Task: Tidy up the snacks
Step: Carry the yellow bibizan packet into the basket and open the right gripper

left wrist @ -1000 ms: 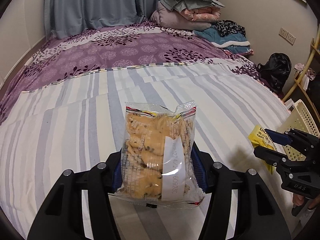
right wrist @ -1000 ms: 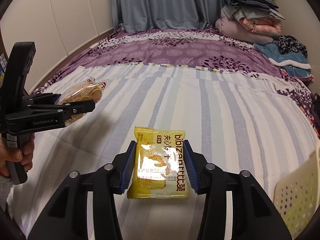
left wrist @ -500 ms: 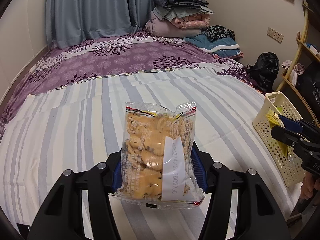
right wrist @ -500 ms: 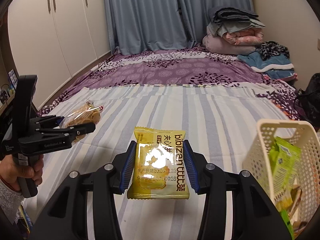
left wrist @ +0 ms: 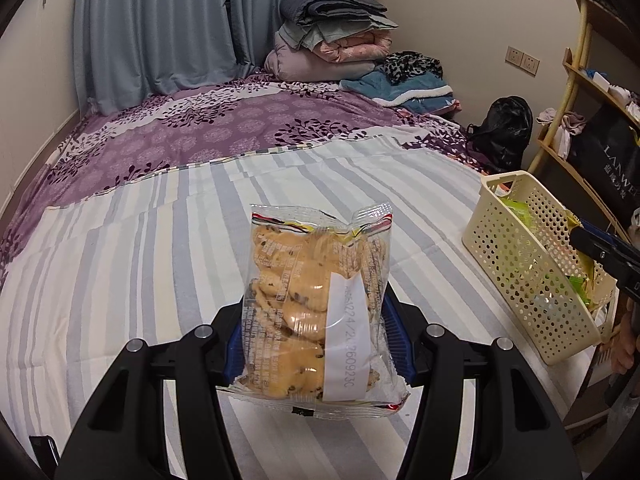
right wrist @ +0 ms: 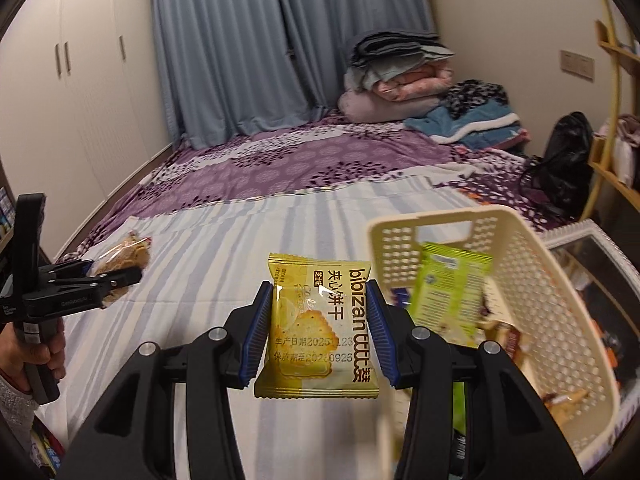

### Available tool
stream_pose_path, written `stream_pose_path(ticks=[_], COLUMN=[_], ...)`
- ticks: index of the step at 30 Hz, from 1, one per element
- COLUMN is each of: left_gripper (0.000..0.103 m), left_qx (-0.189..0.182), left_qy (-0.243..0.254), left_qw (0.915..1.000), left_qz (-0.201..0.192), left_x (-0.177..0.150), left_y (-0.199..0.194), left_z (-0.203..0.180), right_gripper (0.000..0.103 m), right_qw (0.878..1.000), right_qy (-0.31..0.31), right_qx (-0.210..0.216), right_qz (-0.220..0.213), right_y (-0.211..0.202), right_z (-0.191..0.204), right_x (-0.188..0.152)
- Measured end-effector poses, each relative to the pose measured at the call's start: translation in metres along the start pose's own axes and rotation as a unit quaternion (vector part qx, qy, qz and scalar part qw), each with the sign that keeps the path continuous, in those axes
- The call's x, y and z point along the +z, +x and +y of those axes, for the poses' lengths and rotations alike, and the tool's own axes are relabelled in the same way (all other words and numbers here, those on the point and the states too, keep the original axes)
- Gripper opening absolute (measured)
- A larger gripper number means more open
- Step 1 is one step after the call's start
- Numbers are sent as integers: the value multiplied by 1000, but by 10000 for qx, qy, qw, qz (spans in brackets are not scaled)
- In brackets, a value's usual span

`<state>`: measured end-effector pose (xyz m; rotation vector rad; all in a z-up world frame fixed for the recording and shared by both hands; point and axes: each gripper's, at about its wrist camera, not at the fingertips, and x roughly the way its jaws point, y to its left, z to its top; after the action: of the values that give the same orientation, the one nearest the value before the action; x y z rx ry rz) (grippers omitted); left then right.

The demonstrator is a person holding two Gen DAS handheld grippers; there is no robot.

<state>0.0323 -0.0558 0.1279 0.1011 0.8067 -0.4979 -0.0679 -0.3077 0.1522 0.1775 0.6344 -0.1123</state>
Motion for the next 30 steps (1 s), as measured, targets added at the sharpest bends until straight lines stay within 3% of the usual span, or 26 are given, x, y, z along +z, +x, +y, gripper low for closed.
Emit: stream_pose_path(ticks=[8,18,20,21,22,30], left_gripper=[58,58,58,58,58,58], left_qx=[-183,-323,-329,-337,-346,-370], left_qy=[37,225,265,282,301,432], left_qw=[9998,9992,9991,9990,9989,9984], left_qz=[55,-14,-30,-35,-39,-60], left_x=[-9,-8,-7,-6,-6,-1], left_y=[1,-6,-7,-8,-9,-11], left_z=[-32,-64,-69,-71,-73,-90], right_gripper=[46,48,60,73,76,76], right_qw=[9969,9912,9906,9903,9898,9885], right_qy=[527,798,879,909,926,1021], right_qx=[-573,-1055,-1045,-1052,-1080,-1099], right_qz=[-57,83,50,13,-38,-185], right_y=[-19,-18,-19,-21,-23,-34], right_z=[-60,-88,-91,-93,-94,-100], right_x=[-18,-35,-38,-38,-39,-45])
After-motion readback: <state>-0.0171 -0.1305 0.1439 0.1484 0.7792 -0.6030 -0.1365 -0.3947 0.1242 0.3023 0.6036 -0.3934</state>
